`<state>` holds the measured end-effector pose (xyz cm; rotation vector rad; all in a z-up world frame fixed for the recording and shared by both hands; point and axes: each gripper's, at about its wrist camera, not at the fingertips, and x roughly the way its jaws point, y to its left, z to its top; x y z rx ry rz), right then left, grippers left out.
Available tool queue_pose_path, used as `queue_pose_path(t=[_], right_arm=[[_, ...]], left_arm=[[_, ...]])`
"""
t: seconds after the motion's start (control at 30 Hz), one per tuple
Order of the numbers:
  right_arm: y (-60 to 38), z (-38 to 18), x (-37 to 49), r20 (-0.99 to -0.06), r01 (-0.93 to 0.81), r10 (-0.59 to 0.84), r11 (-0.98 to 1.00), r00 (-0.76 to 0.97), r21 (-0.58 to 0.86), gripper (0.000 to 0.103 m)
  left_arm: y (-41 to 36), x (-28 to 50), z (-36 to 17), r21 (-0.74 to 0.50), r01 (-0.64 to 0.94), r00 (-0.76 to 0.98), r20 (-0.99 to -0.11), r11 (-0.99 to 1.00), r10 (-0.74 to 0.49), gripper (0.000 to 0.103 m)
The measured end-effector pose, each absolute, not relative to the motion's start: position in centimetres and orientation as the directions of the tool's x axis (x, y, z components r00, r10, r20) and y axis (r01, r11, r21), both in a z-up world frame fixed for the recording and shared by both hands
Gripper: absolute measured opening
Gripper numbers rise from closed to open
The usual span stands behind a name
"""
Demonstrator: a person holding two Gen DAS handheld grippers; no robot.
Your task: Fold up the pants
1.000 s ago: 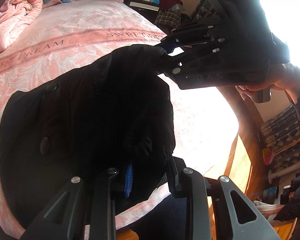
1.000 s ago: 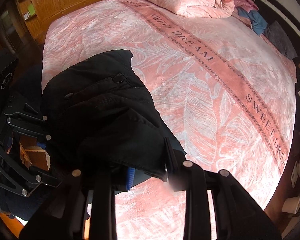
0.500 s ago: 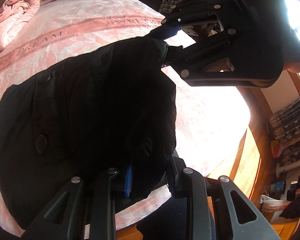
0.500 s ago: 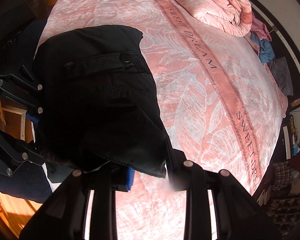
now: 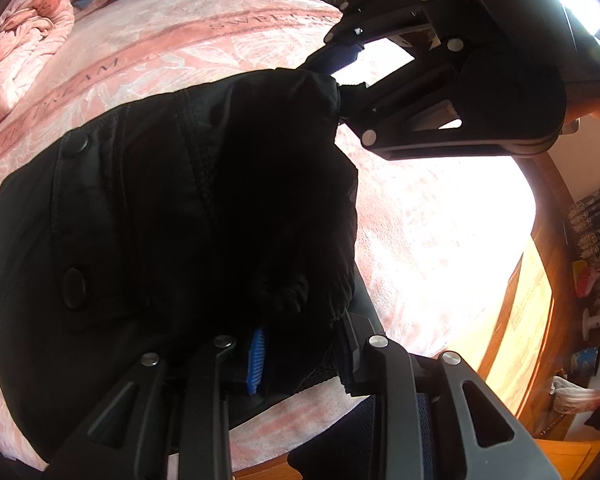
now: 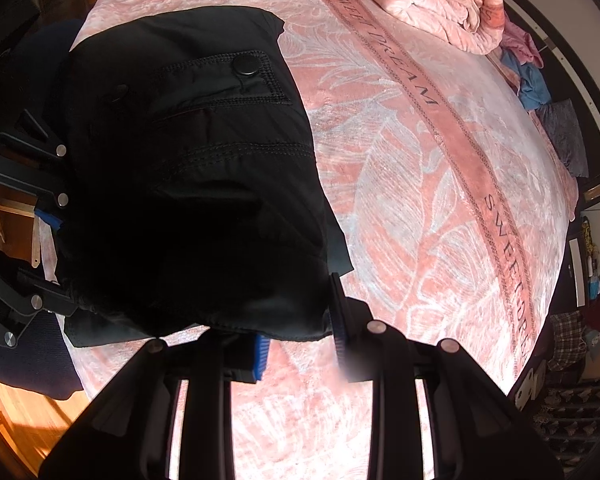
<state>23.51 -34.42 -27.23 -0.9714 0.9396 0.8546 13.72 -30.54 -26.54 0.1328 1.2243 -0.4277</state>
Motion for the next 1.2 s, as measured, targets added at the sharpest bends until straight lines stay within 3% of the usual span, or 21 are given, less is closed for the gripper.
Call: queue_pose_path(t=[0.33, 0.4, 0.47, 0.57, 0.63, 0.77, 0.87, 0.97, 1.07, 1.1, 1.2], right_arm=[[-35.2, -28.9, 24.0, -0.922, -0.859, 0.083, 0.402, 0.377, -0.316, 0.026], [-35.7, -29.3, 24.4, -0.921, -0.832, 0.031, 0.442, 0.389, -0.336, 0.026], [-36.6, -28.8, 24.8, -0.923, -0.796, 0.022, 0.514, 0.384, -0.319, 0.027], [-38.5, -27.7, 25.6, -0.939, -0.702, -0.001, 0.664, 0.343, -0.257, 0.037], [-39.6, -26.4, 25.6, -0.934, -0.629, -0.014, 0.735, 0.358, -0.253, 0.042], [-39.9, -22.0, 25.2, -0.898, -0.508, 0.187, 0.86, 0.398, -0.045, 0.042], [-38.2, -21.4, 25.5, -0.853, -0.485, 0.375, 0.858, 0.363, 0.171, 0.043], [-37.2, -24.7, 26.9, -0.884, -0.445, 0.372, 0.868, 0.284, 0.222, 0.044], [-38.4, -27.8, 28.2, -0.92, -0.374, 0.26, 0.917, 0.294, 0.139, 0.051], [-39.2, -27.9, 28.2, -0.913, -0.342, 0.268, 0.926, 0.306, 0.157, 0.059], [-40.8, -25.2, 25.9, -0.852, -0.276, 0.351, 0.926, 0.388, 0.256, 0.056]], left_arm=[[-32.9, 13.2, -27.0, -0.037, 0.449, 0.299, -0.935, 0.893, -0.189, 0.031], [-32.9, 13.0, -26.9, -0.052, 0.474, 0.307, -0.926, 0.879, -0.22, 0.037], [-31.8, 13.0, -26.3, -0.163, 0.491, 0.285, -0.898, 0.856, -0.335, 0.05], [-29.2, 12.9, -24.4, -0.34, 0.469, 0.267, -0.825, 0.815, -0.498, 0.058], [-27.4, 12.6, -22.9, -0.403, 0.458, 0.284, -0.778, 0.792, -0.56, 0.069], [-24.7, 12.1, -21.6, -0.503, 0.442, 0.278, -0.71, 0.743, -0.647, 0.075], [-24.3, 11.5, -21.4, -0.484, 0.465, 0.281, -0.713, 0.741, -0.642, 0.079], [-23.3, 11.0, -22.3, -0.476, 0.454, 0.267, -0.733, 0.753, -0.625, 0.079], [-20.7, 10.0, -23.8, -0.467, 0.423, 0.261, -0.758, 0.777, -0.598, 0.079], [-20.1, 10.0, -24.2, -0.472, 0.409, 0.257, -0.762, 0.781, -0.595, 0.078], [-17.9, 9.7, -23.6, -0.53, 0.385, 0.255, -0.725, 0.755, -0.639, 0.078]])
